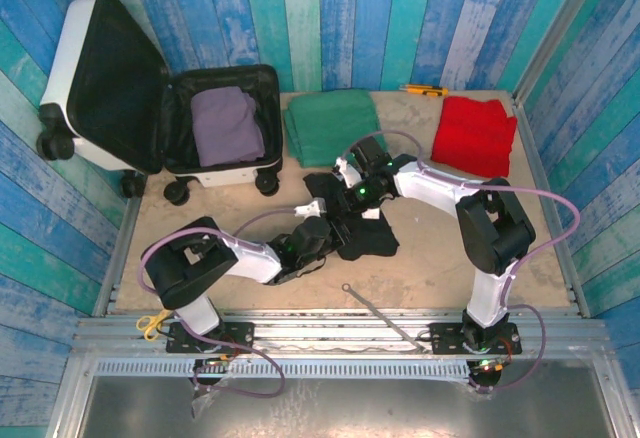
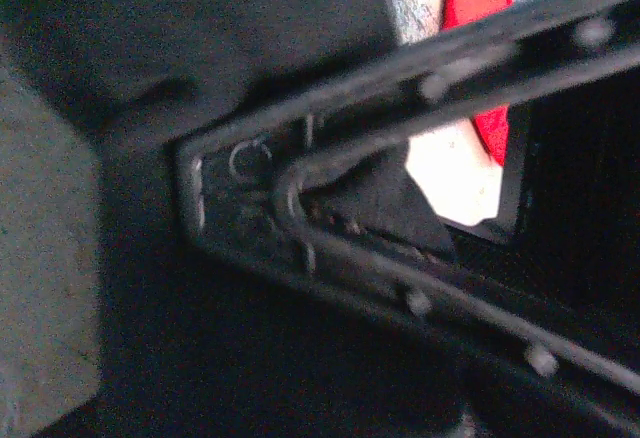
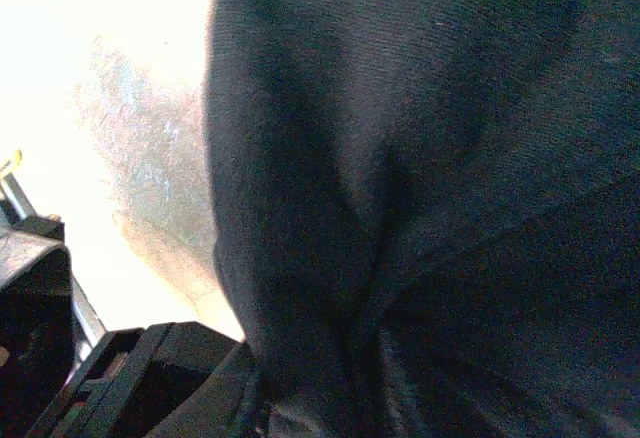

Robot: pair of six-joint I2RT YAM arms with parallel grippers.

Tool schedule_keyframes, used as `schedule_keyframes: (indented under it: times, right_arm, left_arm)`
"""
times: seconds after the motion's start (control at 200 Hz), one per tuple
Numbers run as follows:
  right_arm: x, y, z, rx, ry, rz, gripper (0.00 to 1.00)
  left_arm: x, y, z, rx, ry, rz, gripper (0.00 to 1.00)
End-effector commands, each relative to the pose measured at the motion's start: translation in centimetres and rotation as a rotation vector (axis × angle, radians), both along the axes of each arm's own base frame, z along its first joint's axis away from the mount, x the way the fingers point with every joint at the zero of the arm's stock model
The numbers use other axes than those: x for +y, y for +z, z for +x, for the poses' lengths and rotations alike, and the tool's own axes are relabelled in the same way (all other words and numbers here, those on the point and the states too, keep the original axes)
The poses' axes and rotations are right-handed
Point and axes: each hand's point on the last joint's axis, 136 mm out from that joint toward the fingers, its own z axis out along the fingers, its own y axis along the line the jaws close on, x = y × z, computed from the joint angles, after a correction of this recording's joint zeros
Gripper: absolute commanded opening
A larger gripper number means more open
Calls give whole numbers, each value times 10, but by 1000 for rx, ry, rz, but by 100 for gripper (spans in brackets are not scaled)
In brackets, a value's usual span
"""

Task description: Pack the luggage

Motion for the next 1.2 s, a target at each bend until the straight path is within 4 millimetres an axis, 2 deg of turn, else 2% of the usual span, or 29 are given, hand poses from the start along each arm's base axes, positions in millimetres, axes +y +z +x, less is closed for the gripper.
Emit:
schedule_keyframes:
  times: [0.0,0.045,0.055,0.095,0.16,0.175,0.231,0.316,0.561,0.576,0.626,0.762,0.912,1.052,1.193]
  right_arm:
    - [12,18,-10,26,23,110,54]
    - [10,23,-7,24,3,123,65]
    - [9,26,-7,18,-2,122,72]
    - [5,31,-6,-3,-16,107,80]
    - [-5,41,-4,-50,-42,71,88]
    - [-16,43,4,-62,-75,61,89]
    - [-32,52,12,-101,-126,28,94]
    - [-56,65,21,-161,-197,-23,95]
    - [-126,108,29,-400,-376,-151,96]
    - [-131,110,29,-417,-388,-162,96]
    - [-147,117,28,-471,-425,-192,96]
    - [-188,129,20,-569,-526,-264,96]
    - [-217,137,10,-630,-613,-267,96]
    - [-230,139,3,-654,-651,-261,97]
    - [-232,138,1,-650,-655,-256,97]
  left_arm:
    - [-8,3,15,-38,39,-8,40]
    - [-13,1,17,-36,31,-8,32]
    - [-15,1,17,-36,28,-9,30]
    - [-18,0,17,-36,23,-22,23]
    - [-19,-2,18,-38,22,-34,13]
    - [-18,-3,18,-36,25,-32,11]
    - [-17,-6,18,-37,28,-24,7]
    - [-17,-6,19,-47,30,-15,0]
    - [-21,7,25,-80,-13,11,0]
    - [-15,9,34,-83,3,18,0]
    - [-12,16,42,-87,-16,38,0]
    - [-3,52,65,-145,-77,118,0]
    - [0,125,91,-242,-160,217,0]
    - [14,203,110,-338,-191,262,0]
    - [52,271,136,-414,-145,309,0]
